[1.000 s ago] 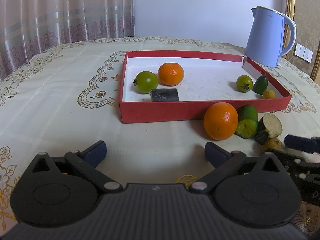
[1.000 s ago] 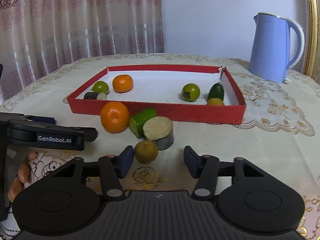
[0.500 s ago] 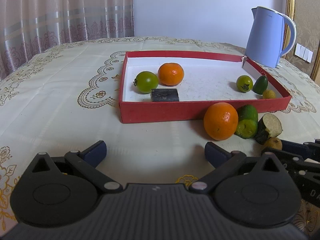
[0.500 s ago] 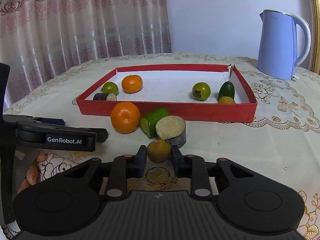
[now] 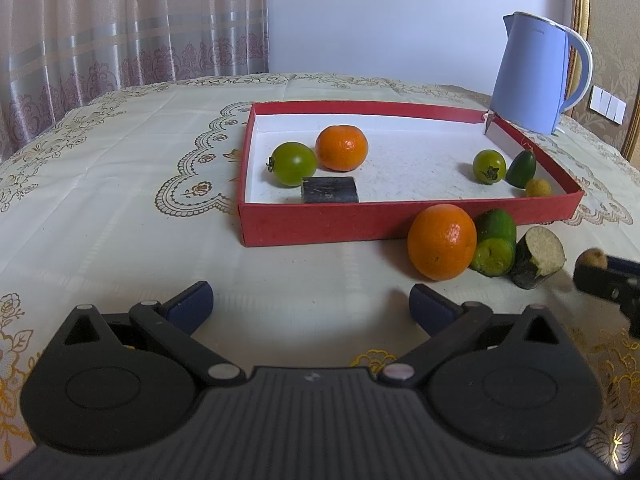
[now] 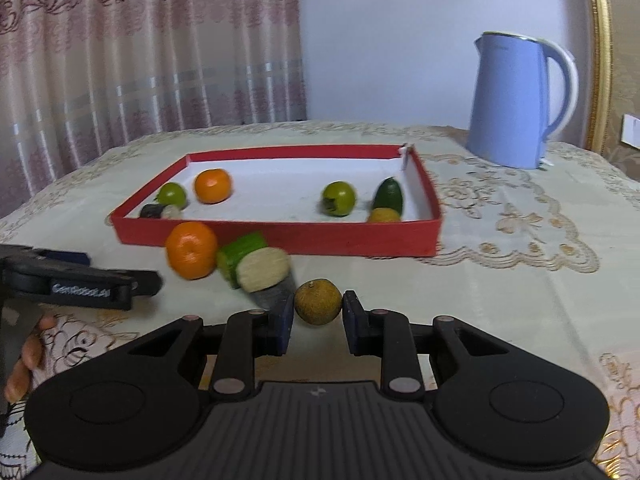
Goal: Organize fruits
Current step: 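Carry the yellow-brown fruit into the tray and open the right gripper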
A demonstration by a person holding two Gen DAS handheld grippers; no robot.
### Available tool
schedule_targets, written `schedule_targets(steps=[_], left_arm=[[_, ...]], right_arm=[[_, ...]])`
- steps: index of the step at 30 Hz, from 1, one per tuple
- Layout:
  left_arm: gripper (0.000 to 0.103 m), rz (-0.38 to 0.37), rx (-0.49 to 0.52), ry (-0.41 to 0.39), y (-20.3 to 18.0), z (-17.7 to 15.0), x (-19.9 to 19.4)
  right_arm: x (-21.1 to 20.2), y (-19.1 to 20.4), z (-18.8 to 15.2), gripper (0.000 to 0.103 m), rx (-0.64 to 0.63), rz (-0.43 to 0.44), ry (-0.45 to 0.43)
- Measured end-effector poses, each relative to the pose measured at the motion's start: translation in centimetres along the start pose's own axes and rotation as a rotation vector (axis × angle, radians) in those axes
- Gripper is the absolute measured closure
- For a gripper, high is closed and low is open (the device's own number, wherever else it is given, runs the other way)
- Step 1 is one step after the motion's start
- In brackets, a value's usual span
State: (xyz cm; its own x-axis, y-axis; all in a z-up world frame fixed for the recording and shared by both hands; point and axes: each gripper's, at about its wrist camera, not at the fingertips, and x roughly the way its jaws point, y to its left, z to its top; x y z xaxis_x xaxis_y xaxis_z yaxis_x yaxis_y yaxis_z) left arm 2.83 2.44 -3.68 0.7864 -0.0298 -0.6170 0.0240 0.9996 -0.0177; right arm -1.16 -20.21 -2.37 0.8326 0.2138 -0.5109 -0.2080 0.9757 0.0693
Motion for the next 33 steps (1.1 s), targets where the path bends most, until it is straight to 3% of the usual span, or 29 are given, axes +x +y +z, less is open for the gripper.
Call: schedule_targets(steps=[15,33], left_arm=[[0.0,0.006,0.006,0.003,-0.2,0.0,0.1],[0.0,0.007,0.007,0.004,-0.2,0.0,0.1]], right_arm=[[1.9,0.1,5.7,0.077,-0.068,-0.033,-0.085],[9.1,2.5,8.6,0.077,-0.182,-0.049,-0.045]])
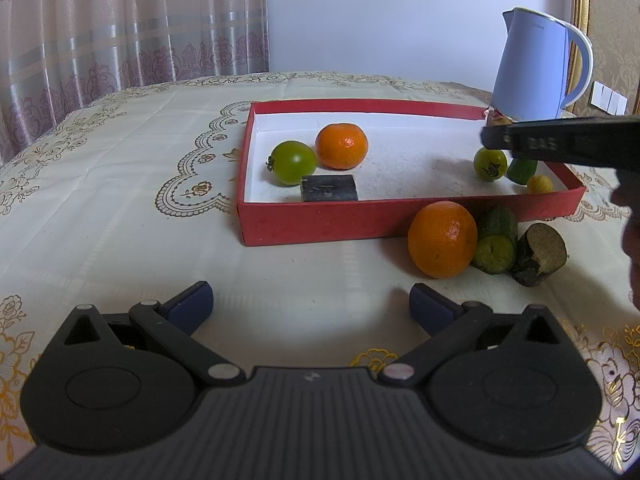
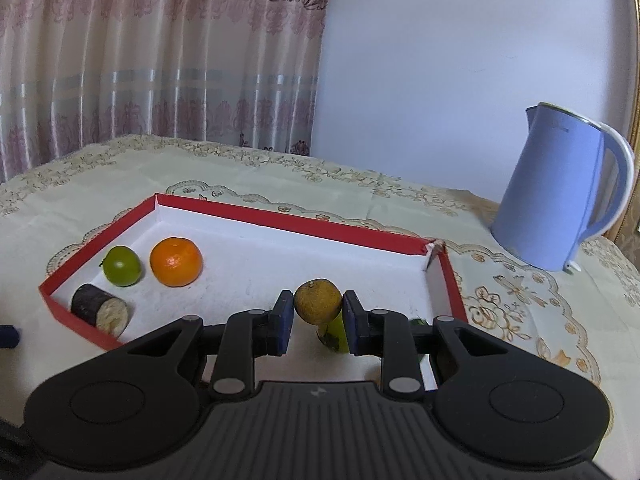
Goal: Organize fruits
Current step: 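Carry the yellow-brown fruit into the tray and open the right gripper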
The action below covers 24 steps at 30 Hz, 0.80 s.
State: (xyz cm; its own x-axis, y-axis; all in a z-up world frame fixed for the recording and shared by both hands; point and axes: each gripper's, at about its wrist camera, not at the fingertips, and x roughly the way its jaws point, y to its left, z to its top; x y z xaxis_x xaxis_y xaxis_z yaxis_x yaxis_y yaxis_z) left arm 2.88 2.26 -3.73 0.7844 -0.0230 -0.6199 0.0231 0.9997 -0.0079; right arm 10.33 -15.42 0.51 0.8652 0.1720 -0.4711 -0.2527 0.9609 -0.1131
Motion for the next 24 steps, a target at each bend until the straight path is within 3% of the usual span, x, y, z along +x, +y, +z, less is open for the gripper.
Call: schedule_targets(steps=[13,19,24], left_arm=[[0.0,0.001,0.001,0.001,0.0,0.0,0.0],[0.0,0.002,0.002,0.001,0.0,0.0,0.0],[0.0,0.002,0.002,0.001,-0.1,0.0,0.0]], right_arm=[[3.8,0.8,0.6,0.077,-0.035,-0.018,0.046],[4.9,2.0,1.0,0.077,-0.113,-0.013,0.064],[4.3,1.4,1.4,0.077,-0.061,0.018,0.081]])
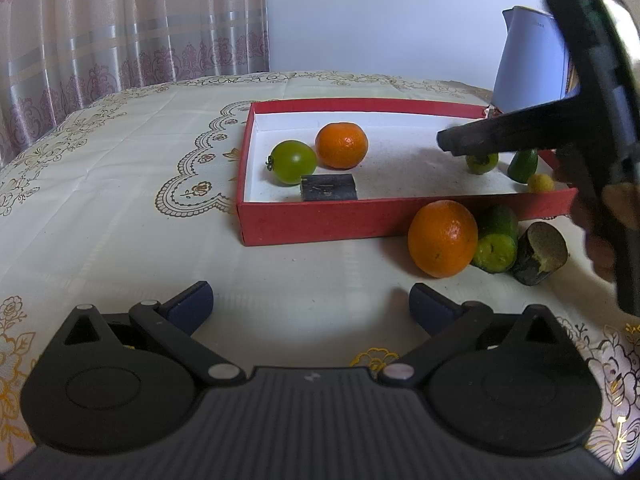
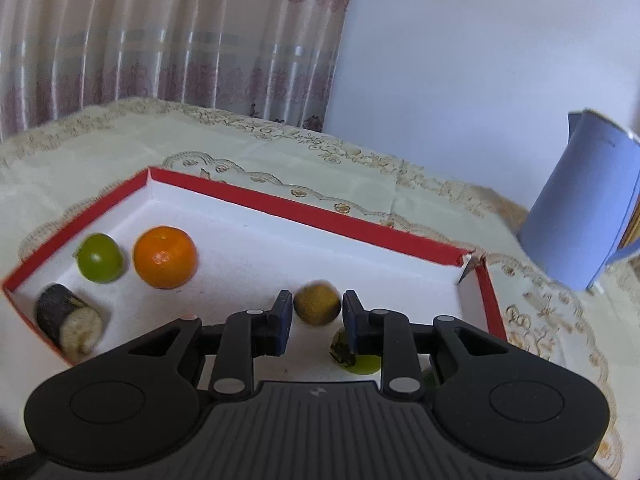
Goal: Organize fruits
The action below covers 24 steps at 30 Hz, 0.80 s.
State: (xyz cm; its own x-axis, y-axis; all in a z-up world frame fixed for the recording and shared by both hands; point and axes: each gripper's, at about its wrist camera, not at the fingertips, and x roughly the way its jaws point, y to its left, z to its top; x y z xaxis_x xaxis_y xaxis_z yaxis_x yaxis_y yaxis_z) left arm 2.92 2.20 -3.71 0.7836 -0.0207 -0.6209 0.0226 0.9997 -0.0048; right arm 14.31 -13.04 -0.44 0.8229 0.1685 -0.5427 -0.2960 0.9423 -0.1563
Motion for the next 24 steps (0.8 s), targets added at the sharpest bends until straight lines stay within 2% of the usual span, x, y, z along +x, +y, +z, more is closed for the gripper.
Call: schedule_targets(steps=[4,6,8,10,13,17,24], left_arm=[[0.0,0.0,0.0,0.0,0.0,0.0,0.0],[0.0,0.0,0.0,0.0,0.0,0.0,0.0],[0.0,0.001,0.001,0.0,0.0,0.0,0.0],[0.0,0.0,0.0,0.0,0.0,0.0,0.0],[0.0,0.001,0.001,0.0,0.0,0.0,0.0],[0.0,0.001,0.001,0.001,0.0,0.0,0.0],[0.0,0.001,0.002,0.001,0.0,0.0,0.0]], right_arm=[[-3.3,-1.5,-1.1,0.074,0.055,-0.009,-0.019],[-5.6,-2.8,-2.8,0.065,0.11,-0.037,-0.048],[-7.6,-4.0,-4.7,0.041,0.163,-0.084,-0.068],[-9.2,-5.1,-6.6,0.033,0.221,-0.126,-0.095],[-11.0,-6.7,-8.9,0.033,0.317,-0.156,-0.111],[-10.4,-8.1,-10.6,0.033,0.38,-0.149,-0.046],[-8.9,-8.0,-11.0,0.033,0.389,-0.124,0.012]])
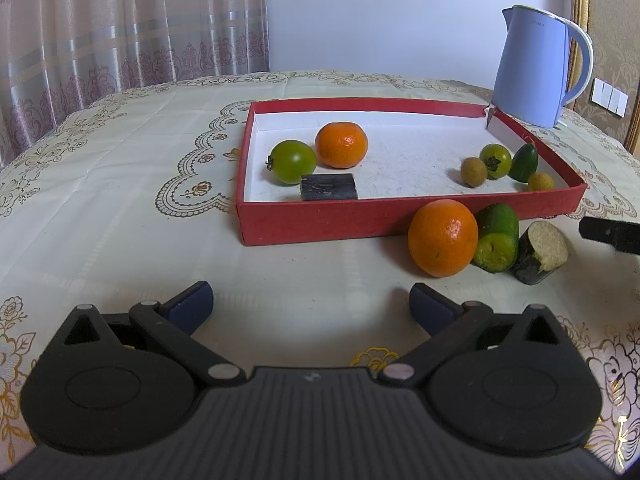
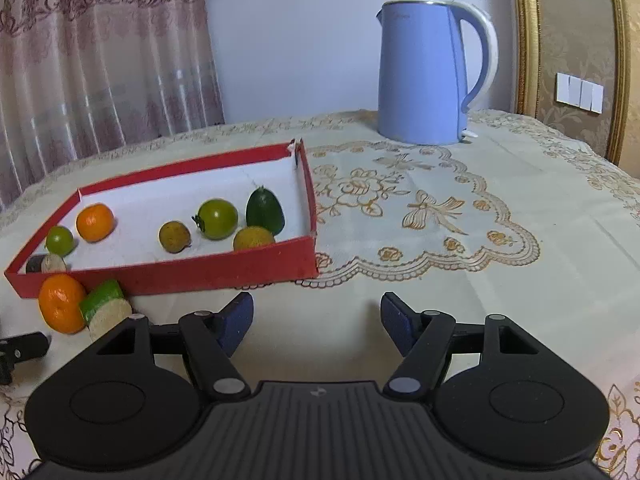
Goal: Organize fruits
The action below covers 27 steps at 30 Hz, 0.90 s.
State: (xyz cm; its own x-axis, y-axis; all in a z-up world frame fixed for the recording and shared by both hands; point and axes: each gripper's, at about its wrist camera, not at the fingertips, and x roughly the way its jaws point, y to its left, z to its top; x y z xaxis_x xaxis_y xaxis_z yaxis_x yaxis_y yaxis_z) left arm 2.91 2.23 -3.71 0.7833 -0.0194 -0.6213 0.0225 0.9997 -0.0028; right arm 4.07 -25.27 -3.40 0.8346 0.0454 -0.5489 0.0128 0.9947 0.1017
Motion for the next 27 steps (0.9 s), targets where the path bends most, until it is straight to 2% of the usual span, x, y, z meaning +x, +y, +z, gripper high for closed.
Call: schedule_targets(steps=[8,12,16,20,27], left_arm=[[0.0,-0.002,-0.003,-0.001,0.0,0.0,0.0],[0.0,-0.008,-0.037,-0.001,0.3,0.1,-0.5],[0.0,-0.081,-0.159,0.005,0.9,0.8,-1.6],[0.0,-0.077,-0.163,-0.001,-0.2,1.8,-2.1],[0.0,-0.122,-0.201,0.023,-2.1,3.1,-1.4]], right_arm=[[0.4,-0.7,-0.2,0.02,0.034,0.053,0.028],[0.4,-0.6,-0.2,0.019,0.033,0.057,0.03],[0.4,-0.7,-0.2,0.019,0.037,0.062,0.029],[0.4,-0.5,-0.2,0.017,0.027,0.059,0.032],[0.4,-0.5,-0.2,0.016,0.029,0.063,0.033]])
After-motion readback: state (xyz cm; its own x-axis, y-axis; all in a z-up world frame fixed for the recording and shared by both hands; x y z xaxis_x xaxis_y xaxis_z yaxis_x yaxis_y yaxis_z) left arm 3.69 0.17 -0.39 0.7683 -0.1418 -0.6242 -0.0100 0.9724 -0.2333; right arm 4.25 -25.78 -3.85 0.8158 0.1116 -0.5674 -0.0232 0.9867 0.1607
